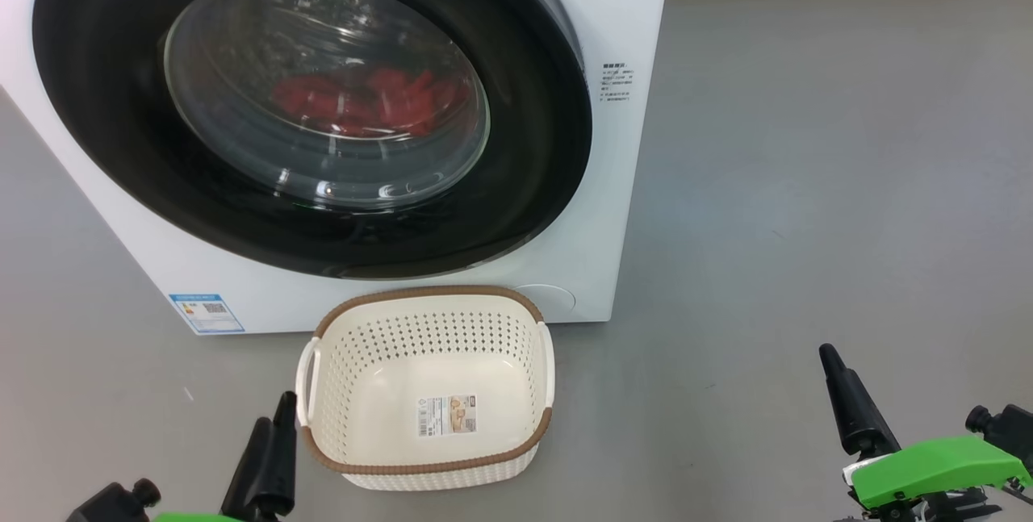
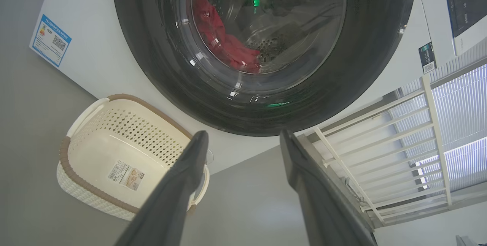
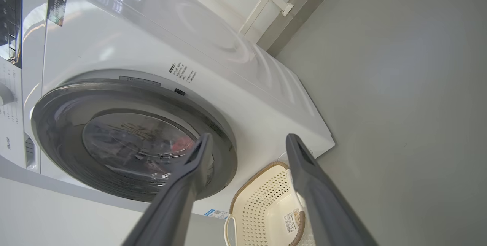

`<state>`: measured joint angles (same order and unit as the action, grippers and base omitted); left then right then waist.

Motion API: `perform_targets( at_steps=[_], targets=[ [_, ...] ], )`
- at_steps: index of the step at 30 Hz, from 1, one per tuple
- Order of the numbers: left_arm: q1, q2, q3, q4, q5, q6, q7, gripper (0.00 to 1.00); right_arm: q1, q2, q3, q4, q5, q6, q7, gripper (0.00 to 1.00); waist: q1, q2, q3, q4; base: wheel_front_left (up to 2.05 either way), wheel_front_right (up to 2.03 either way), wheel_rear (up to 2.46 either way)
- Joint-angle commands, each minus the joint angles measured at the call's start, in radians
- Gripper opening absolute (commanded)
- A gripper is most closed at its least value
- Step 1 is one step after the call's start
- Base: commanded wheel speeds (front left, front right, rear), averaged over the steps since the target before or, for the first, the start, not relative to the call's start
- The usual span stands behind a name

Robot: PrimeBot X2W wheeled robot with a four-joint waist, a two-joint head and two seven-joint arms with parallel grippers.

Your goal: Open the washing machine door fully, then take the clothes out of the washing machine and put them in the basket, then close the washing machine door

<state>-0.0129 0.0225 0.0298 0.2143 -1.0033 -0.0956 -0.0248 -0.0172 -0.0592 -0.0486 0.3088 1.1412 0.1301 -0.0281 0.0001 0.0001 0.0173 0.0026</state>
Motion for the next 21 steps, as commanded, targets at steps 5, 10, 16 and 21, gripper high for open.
perform_targets(
  at_steps=[5, 10, 16, 21],
  targets=[
    [0.001, 0.019, -0.003, -0.039, 0.094, 0.013, -0.025, 1.0, -0.014, -0.026, 0.02, -0.033, -0.086, 0.0, -0.023, 1.0, -0.0001, -0.0001, 0.001, 0.001, 0.0, 0.0, 0.0],
    [0.003, 0.026, -0.019, -0.047, 0.165, 0.027, -0.04, 1.0, -0.013, -0.031, 0.028, -0.034, -0.148, 0.0, -0.038, 1.0, -0.0001, -0.0001, 0.002, 0.002, 0.0, 0.0, 0.0],
    [0.007, 0.035, -0.037, -0.058, 0.241, 0.044, -0.057, 1.0, -0.009, -0.036, 0.038, -0.034, -0.212, 0.0, -0.056, 1.0, -0.0001, -0.0001, 0.002, 0.004, 0.0, 0.0, 0.0],
    [0.01, 0.041, -0.051, -0.068, 0.301, 0.056, -0.072, 1.0, -0.007, -0.042, 0.045, -0.037, -0.264, 0.0, -0.07, 1.0, -0.0001, -0.0001, 0.003, 0.005, 0.0, 0.0, 0.0]
  ],
)
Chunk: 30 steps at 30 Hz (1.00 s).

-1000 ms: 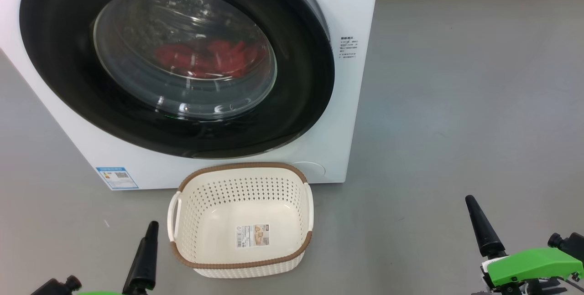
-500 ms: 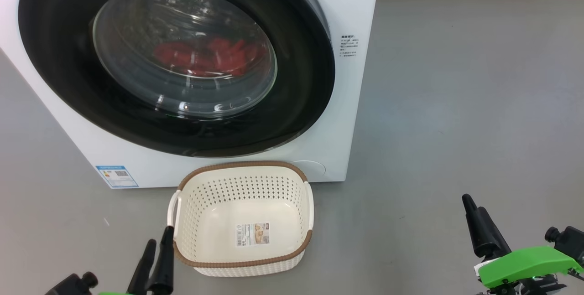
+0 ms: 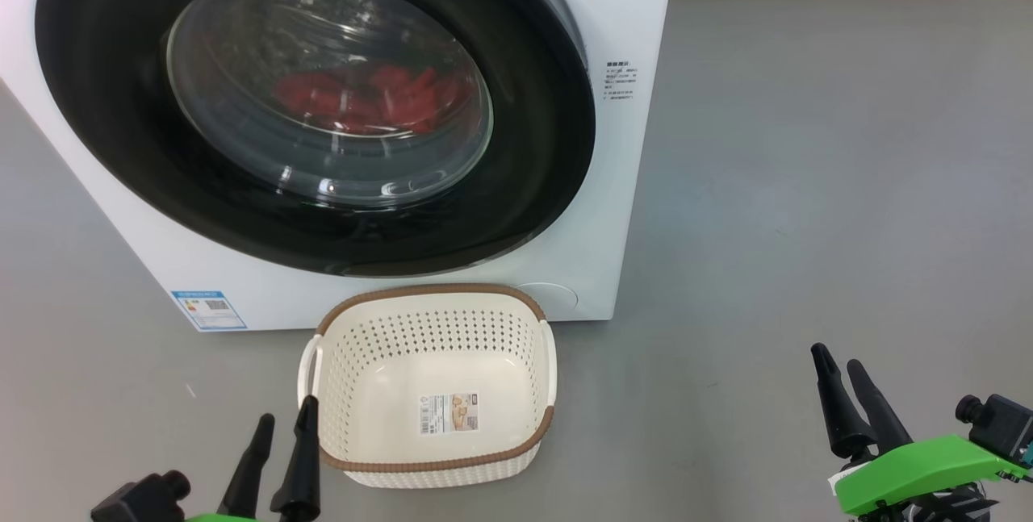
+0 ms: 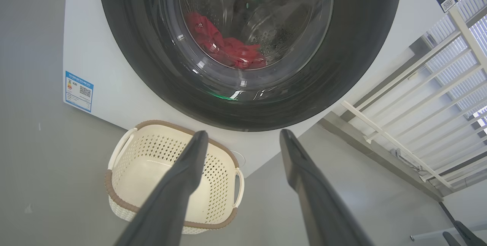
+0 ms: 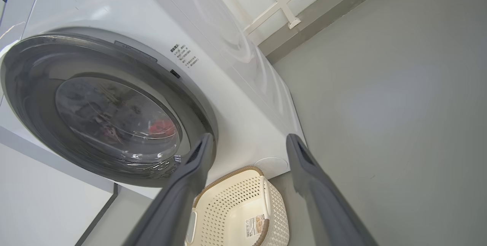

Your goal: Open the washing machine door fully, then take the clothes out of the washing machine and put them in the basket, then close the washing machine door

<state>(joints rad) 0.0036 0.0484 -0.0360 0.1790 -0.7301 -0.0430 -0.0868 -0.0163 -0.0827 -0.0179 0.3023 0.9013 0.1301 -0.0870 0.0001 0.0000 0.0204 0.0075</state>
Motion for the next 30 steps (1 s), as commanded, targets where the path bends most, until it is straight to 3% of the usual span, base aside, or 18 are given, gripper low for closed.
perform_targets(
  at_steps=[1, 30],
  targets=[
    [-0.007, 0.016, 0.012, -0.035, 0.039, 0.006, -0.013, 1.0, -0.007, -0.019, 0.016, -0.032, -0.034, 0.0, -0.014, 1.0, 0.0, 0.0, 0.001, 0.001, 0.0, 0.0, 0.0],
    [0.019, 0.038, -0.039, -0.09, 0.375, 0.047, -0.096, 1.0, 0.02, -0.046, 0.045, -0.044, -0.311, 0.001, -0.096, 1.0, 0.0, 0.0, -0.006, 0.001, 0.0, 0.0, 0.0]
  ],
)
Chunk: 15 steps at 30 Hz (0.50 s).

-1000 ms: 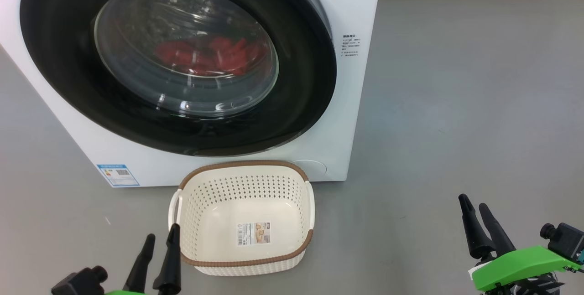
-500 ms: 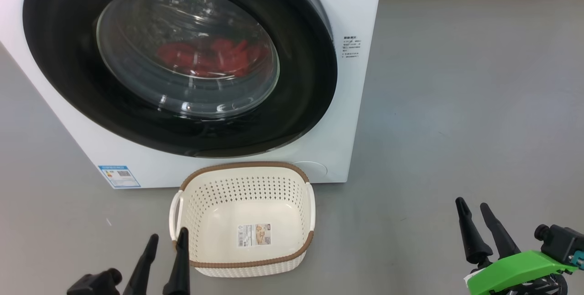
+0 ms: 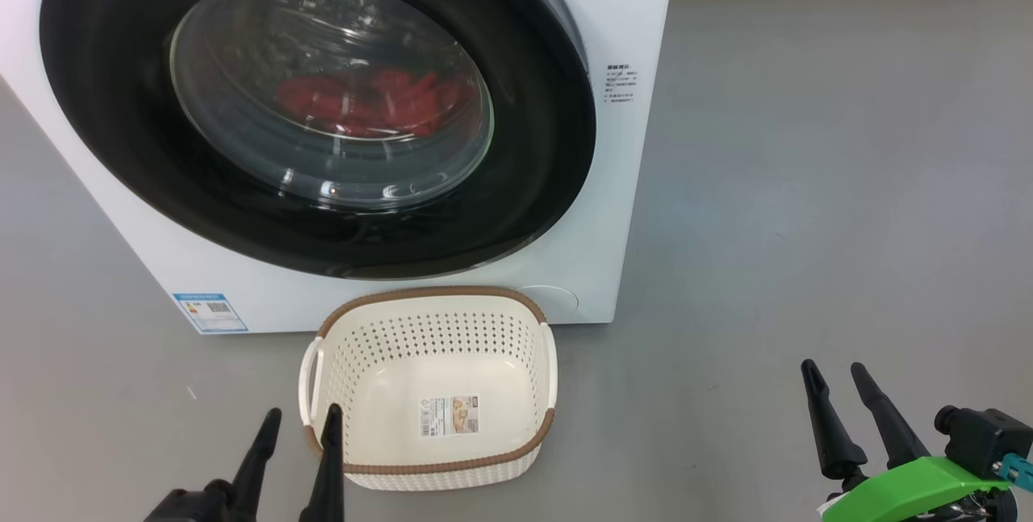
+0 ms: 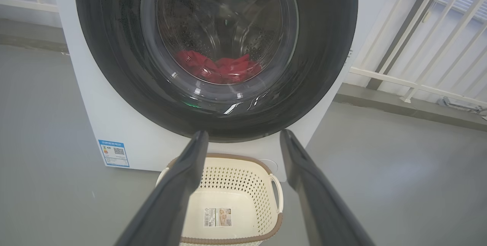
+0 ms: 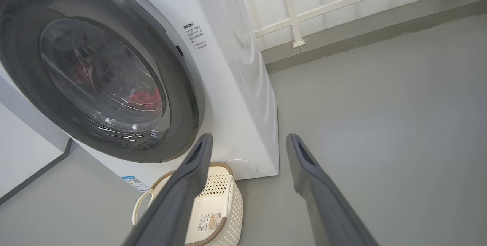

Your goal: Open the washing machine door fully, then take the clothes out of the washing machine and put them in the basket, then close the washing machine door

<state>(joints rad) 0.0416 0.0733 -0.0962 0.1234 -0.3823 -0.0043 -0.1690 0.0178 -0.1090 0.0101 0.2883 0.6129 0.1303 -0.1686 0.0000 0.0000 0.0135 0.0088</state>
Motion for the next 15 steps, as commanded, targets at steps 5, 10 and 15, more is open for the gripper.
perform_targets(
  at_steps=[5, 10, 15],
  targets=[
    [-0.017, 0.014, 0.017, -0.045, 0.089, 0.015, -0.029, 1.0, -0.01, -0.023, 0.022, -0.035, -0.073, 0.0, -0.029, 1.0, 0.0, 0.0, 0.004, 0.0, 0.0, 0.0, 0.0],
    [-0.015, 0.014, 0.014, -0.056, 0.149, 0.021, -0.043, 1.0, -0.007, -0.028, 0.024, -0.037, -0.12, 0.0, -0.044, 1.0, 0.0, 0.0, 0.009, 0.001, 0.0, 0.0, 0.0],
    [-0.013, 0.011, 0.017, -0.061, 0.211, 0.021, -0.061, 1.0, -0.003, -0.03, 0.02, -0.039, -0.176, 0.0, -0.062, 1.0, 0.0, 0.0, 0.013, 0.0, 0.0, 0.0, 0.0]
  ],
)
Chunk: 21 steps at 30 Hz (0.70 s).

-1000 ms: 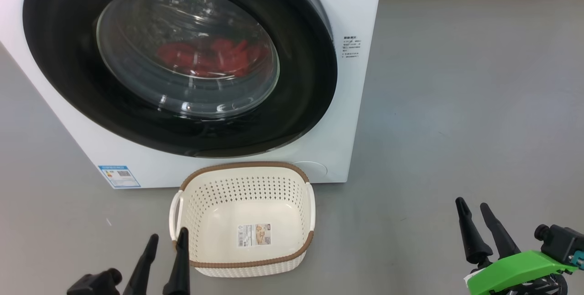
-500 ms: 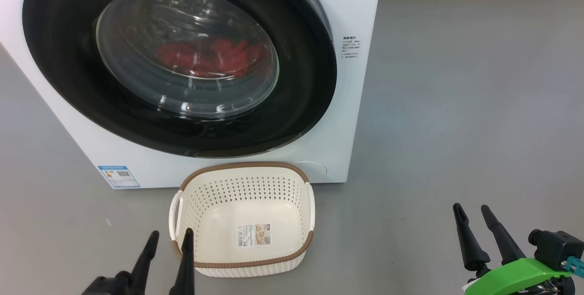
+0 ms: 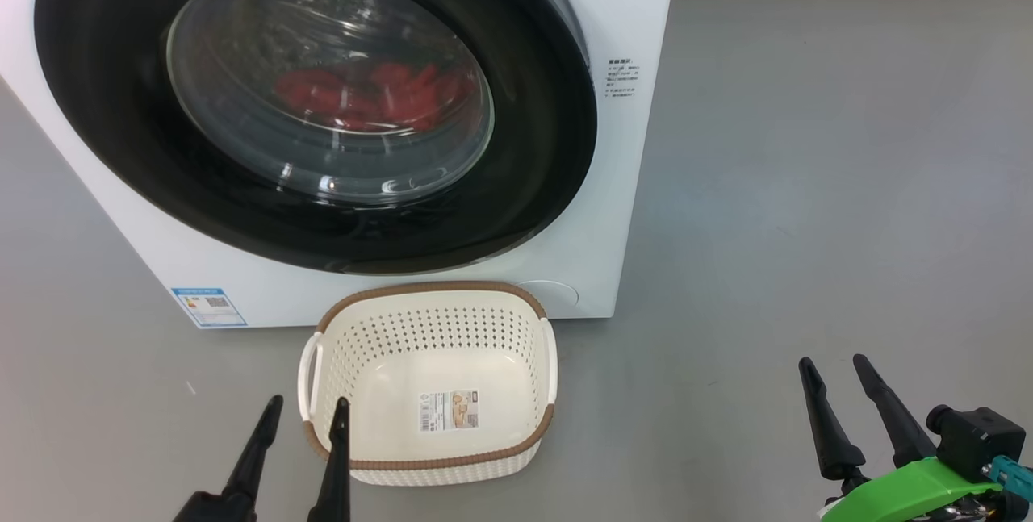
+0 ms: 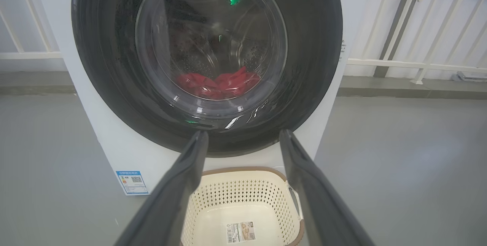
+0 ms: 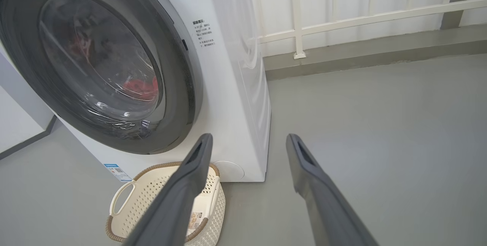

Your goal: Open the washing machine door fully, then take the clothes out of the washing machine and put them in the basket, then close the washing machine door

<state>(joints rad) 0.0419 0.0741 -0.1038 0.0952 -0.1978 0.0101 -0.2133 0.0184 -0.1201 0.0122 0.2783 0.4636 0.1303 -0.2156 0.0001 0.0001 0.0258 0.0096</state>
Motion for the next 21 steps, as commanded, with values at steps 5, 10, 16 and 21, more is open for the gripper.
perform_targets(
  at_steps=[5, 10, 16, 21],
  targets=[
    [-0.012, 0.001, 0.041, -0.027, 0.055, -0.005, -0.032, 1.0, 0.002, -0.016, 0.005, -0.03, -0.069, 0.0, -0.03, 1.0, 0.0, -0.0001, 0.004, -0.002, 0.0, 0.0, 0.0],
    [-0.012, -0.009, 0.061, -0.027, 0.091, -0.019, -0.047, 1.0, 0.008, -0.01, -0.009, -0.03, -0.107, 0.0, -0.044, 1.0, 0.0, -0.0001, 0.009, -0.004, 0.0, 0.0, 0.0],
    [-0.014, -0.017, 0.088, -0.01, 0.07, -0.041, -0.048, 1.0, 0.013, 0.0, -0.026, -0.035, -0.096, 0.0, -0.046, 1.0, 0.0, -0.0001, 0.014, -0.005, 0.0, 0.0, 0.0],
    [-0.017, -0.021, 0.104, 0.006, 0.066, -0.054, -0.048, 1.0, 0.018, 0.006, -0.032, -0.039, -0.089, 0.0, -0.046, 1.0, 0.0, -0.0001, 0.017, -0.005, 0.0, 0.0, 0.0]
  ],
)
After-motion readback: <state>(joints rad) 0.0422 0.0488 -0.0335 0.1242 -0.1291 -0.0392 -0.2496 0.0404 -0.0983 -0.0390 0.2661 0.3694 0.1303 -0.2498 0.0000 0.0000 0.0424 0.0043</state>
